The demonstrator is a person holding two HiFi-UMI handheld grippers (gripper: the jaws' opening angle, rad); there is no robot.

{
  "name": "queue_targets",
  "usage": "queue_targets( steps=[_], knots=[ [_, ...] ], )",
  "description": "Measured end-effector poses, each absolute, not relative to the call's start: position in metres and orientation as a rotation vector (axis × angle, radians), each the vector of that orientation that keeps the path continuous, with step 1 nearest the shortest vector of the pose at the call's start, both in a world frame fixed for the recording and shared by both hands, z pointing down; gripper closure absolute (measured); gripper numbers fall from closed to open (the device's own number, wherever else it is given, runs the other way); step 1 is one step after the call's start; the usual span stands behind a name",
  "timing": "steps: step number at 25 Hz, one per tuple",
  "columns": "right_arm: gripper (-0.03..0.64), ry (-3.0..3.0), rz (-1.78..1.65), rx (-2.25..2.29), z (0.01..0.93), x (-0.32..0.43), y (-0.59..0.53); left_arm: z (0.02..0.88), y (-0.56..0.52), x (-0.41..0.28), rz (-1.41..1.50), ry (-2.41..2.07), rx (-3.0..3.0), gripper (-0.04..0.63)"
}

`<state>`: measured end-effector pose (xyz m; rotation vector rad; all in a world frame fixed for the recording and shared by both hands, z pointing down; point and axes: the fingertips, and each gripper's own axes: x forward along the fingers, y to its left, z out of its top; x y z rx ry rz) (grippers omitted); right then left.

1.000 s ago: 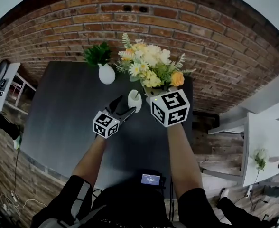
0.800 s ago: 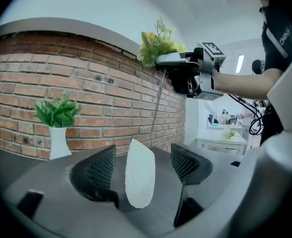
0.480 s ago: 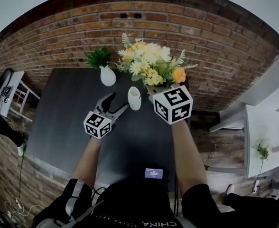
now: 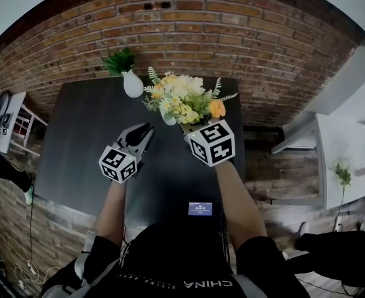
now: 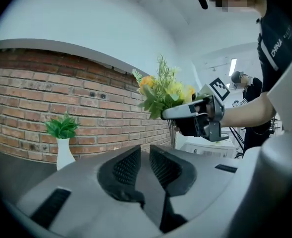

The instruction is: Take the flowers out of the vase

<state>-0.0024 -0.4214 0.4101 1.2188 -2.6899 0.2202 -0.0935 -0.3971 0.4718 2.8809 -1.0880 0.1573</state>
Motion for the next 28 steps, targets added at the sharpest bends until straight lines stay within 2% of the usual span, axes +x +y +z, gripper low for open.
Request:
queue_targets(
  steps=[3,28],
  knots=[
    [0.545,-2.677,0.301,1.223,0.434,0.0,-0.407,0.479,-0.384,-0.095,0.14,-1.097,2.857,0.592],
    [0.548,-2.638,0.372,1.311,0.457,0.023,-0.397,0.475,-0.377,-0.092,0.115,-1.134,2.844,0.592]
  ],
)
